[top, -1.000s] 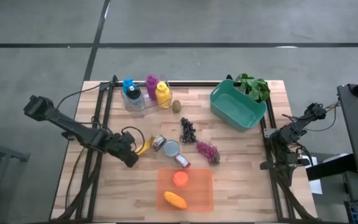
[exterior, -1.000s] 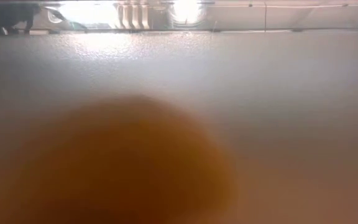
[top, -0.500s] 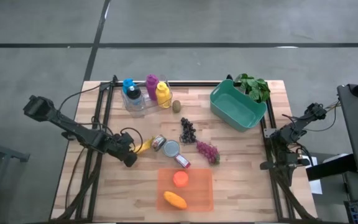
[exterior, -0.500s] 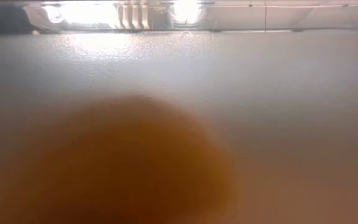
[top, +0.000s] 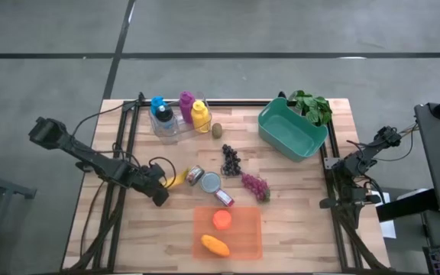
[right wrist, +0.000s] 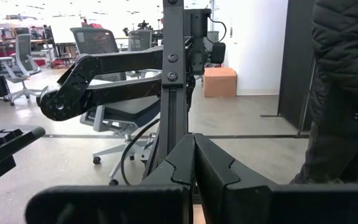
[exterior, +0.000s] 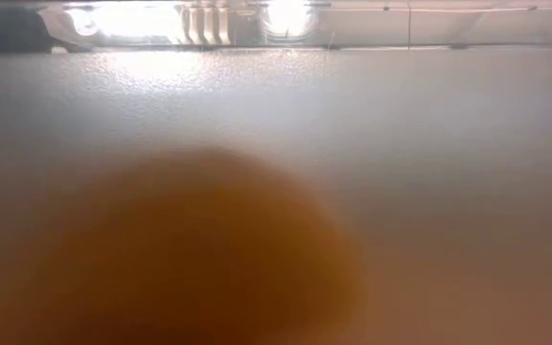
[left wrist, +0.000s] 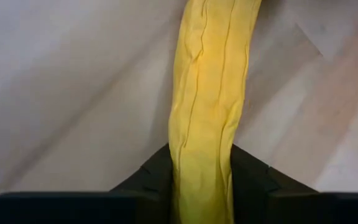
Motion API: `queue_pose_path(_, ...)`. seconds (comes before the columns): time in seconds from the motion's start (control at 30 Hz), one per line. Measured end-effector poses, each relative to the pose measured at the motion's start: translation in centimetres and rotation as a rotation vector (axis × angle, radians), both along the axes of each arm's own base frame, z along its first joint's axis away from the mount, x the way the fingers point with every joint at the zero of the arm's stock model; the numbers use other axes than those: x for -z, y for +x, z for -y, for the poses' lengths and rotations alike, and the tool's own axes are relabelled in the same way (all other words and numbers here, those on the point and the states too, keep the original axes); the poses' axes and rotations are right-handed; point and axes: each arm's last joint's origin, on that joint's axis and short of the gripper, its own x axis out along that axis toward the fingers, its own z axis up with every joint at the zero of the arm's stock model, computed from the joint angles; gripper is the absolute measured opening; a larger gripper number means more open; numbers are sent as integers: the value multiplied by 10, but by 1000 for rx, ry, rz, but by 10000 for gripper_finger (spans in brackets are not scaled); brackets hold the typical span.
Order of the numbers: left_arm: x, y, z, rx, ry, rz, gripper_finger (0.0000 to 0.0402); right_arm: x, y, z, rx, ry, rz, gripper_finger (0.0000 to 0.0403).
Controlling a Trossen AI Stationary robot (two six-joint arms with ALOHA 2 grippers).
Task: Pick & Place Food Item
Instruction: Put the yellow banana into the orange bin
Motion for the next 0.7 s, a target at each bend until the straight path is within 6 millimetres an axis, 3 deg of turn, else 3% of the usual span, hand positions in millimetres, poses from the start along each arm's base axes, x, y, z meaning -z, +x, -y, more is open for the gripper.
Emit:
queue_pose_path(0.37,-32,-6,0,14,-75,-65,109,0,0,0,0,0,0,8)
queue_pose_path(0.7,-94,-15,-4,-40,-68,-90,108,0,0,0,0,0,0,8)
